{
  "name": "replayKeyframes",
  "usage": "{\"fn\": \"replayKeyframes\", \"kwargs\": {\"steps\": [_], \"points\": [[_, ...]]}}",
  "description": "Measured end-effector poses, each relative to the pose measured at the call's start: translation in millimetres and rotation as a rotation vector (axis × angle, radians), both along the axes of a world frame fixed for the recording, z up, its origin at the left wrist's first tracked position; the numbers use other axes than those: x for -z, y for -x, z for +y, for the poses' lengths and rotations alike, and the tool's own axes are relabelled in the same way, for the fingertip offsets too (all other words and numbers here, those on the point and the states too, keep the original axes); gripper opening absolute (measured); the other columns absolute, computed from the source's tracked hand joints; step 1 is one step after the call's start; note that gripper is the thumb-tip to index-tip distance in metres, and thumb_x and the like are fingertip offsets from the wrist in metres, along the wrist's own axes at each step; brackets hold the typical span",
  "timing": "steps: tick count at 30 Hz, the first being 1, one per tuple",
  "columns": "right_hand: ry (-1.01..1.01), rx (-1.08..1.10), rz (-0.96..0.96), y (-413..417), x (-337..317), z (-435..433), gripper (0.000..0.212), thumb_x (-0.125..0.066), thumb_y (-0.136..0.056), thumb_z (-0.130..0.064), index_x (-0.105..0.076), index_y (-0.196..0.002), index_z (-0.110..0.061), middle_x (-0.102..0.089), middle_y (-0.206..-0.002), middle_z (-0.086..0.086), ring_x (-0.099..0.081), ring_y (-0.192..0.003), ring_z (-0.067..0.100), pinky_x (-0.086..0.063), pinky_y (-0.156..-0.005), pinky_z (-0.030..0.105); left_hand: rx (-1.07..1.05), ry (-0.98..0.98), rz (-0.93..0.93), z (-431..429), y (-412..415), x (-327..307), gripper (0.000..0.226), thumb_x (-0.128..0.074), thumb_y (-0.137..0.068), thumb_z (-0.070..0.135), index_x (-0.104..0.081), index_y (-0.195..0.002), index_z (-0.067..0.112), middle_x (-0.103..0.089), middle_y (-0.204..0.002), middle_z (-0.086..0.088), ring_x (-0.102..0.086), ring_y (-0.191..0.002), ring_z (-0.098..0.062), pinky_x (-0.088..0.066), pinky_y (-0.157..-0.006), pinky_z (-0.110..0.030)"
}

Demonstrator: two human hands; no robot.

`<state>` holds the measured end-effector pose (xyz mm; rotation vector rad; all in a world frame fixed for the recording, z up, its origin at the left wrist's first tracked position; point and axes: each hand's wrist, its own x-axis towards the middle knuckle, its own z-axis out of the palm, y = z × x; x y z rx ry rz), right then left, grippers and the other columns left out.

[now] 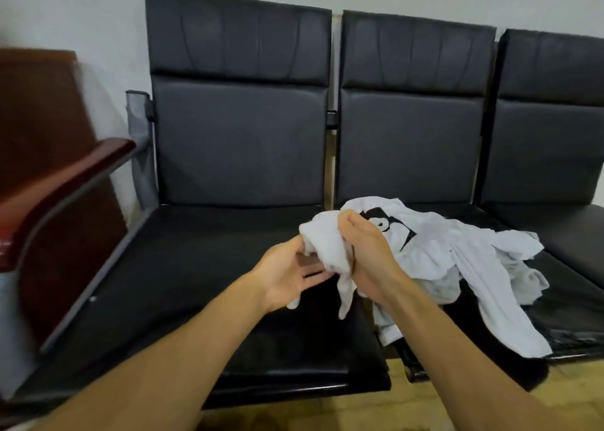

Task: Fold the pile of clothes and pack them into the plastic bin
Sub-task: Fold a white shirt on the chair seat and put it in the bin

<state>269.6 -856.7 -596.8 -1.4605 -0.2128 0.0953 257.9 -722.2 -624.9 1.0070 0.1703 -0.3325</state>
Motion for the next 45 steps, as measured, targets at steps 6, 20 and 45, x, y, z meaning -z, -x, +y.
{"fn": "replayKeyframes", "kwargs": {"steps": [6, 20, 45], "points": [[0.344, -0.041, -0.148, -6, 20, 37, 0.023, -0.052, -0.096, -0.024, -0.061, -0.075, -0.027, -0.063, -0.080, -0.012, -0.058, -0.086, 0.014, -0.049, -0.075, 0.028, -0.473, -0.432, -0.122, 76, 26, -1, 0.020, -0.060, -0.090, 0.002, -0.071, -0.098, 0.017, -0.070, -0.102, -0.007, -0.068, -0.091, -0.015, -0.056, -0.073, -0.022], [1.064, -0.994, -0.141, -7, 59, 64, 0.030, -0.054, -0.096, -0.036, -0.056, -0.068, -0.025, -0.054, -0.060, -0.022, -0.050, -0.059, -0.005, -0.038, -0.065, 0.009, 0.244, -1.300, -0.045, 162, 48, 56, 0.023, -0.049, -0.092, 0.025, -0.071, -0.095, 0.019, -0.065, -0.060, -0.002, -0.055, -0.044, -0.011, -0.041, -0.047, -0.023], [1.459, -0.243, -0.334, -78, 104, 8, 0.050, -0.064, -0.088, -0.032, -0.048, -0.136, -0.024, -0.045, -0.130, 0.000, -0.041, -0.123, 0.020, -0.038, -0.104, 0.034, -0.064, -1.423, -0.020, 140, -25, 97, 0.029, -0.051, -0.095, 0.032, -0.064, -0.085, 0.008, -0.066, -0.093, -0.010, -0.065, -0.086, -0.028, -0.052, -0.073, -0.037]]}}
